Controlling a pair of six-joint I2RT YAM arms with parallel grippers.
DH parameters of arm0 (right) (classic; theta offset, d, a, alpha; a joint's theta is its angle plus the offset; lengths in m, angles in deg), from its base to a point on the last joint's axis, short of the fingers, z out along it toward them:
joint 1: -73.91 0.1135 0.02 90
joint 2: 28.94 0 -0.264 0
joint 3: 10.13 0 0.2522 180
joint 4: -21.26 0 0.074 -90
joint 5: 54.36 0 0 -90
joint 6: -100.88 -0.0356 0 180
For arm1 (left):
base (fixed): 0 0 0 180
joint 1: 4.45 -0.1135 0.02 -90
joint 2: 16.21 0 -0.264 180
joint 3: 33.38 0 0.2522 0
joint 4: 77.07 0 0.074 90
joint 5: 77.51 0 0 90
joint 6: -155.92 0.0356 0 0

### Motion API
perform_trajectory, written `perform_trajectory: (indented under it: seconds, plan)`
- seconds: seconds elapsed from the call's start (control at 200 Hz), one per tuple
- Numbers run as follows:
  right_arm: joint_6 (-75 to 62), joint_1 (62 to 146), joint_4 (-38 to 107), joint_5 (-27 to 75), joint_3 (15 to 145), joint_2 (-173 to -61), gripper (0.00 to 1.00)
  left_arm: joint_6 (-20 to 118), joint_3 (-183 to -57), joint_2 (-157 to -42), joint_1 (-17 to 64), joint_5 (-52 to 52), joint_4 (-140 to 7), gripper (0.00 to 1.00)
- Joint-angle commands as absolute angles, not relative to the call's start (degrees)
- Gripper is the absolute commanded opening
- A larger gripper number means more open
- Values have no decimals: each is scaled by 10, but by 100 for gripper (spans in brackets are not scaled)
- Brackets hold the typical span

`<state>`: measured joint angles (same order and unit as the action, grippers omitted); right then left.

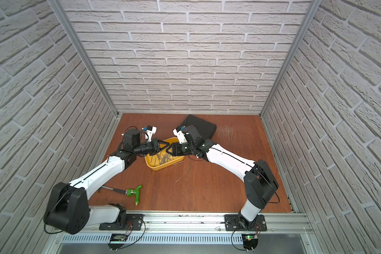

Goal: Put the nails on the desktop into the storage box
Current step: Pick up the nail from the center of the board, then place the nail in the storage box.

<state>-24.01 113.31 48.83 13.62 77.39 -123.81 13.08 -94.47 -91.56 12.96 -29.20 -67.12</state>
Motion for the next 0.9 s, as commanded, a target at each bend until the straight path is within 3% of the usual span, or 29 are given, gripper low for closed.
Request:
perform_trajectory:
  seconds: [0.0, 0.115, 0.54, 0.81, 0.895]
  plan:
    - [-169, 1139, 519, 212, 778, -1187, 67, 195, -975, -924, 114, -272, -596, 0]
    - [-102, 1145, 532, 254, 749, -1148, 100, 238, -992, -948, 84, -256, -551, 0]
    - [-81, 1155, 641, 289, 704, -1124, 100, 308, -1048, -1112, 61, -227, -529, 0]
    - [-4, 1190, 637, 306, 656, -1114, 97, 326, -1063, -1162, 58, -215, -515, 0]
    - [39, 1200, 627, 315, 641, -1118, 94, 328, -1063, -1166, 58, -213, -510, 12]
